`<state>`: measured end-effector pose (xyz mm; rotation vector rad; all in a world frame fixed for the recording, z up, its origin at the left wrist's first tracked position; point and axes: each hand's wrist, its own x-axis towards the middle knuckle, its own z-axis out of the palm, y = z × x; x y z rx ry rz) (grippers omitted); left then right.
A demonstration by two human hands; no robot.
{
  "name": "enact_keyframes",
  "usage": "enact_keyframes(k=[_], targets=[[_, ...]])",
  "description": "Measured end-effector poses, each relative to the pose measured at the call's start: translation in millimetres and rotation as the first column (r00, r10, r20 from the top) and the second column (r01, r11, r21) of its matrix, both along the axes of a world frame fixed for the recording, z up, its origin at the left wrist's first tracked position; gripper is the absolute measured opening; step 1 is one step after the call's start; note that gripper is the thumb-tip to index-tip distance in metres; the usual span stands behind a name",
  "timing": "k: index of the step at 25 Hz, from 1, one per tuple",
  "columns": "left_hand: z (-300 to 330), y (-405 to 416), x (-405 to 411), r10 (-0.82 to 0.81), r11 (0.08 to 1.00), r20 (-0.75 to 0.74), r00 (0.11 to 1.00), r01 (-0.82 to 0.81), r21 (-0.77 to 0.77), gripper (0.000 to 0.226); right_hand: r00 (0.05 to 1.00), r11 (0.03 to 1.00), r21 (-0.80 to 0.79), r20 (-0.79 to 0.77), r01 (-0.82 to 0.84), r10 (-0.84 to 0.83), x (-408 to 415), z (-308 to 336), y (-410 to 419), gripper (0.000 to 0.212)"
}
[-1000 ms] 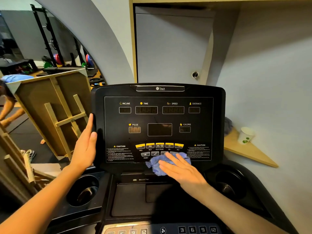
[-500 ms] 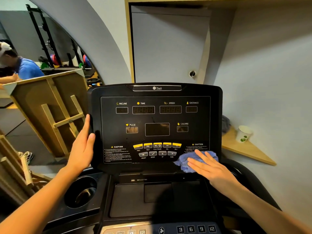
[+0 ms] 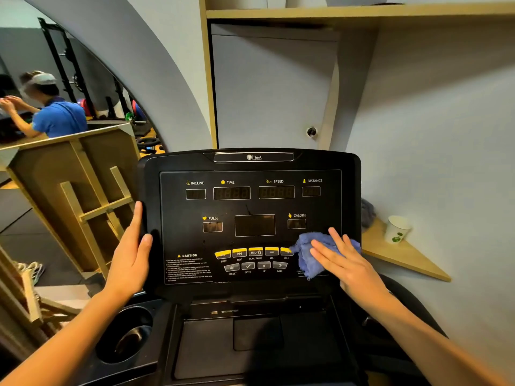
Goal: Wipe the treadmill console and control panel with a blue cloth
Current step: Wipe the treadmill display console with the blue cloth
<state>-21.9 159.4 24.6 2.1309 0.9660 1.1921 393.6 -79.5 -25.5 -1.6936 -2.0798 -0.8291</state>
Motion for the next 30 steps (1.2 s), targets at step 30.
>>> enact_keyframes(k=[30], targets=[[-3, 4, -3, -0.015, 0.998, 0.003, 1.0, 0.015, -0.057, 0.069, 0.619, 0.849, 0.07, -0.716, 0.524, -0.323, -165, 116, 164, 0.093]])
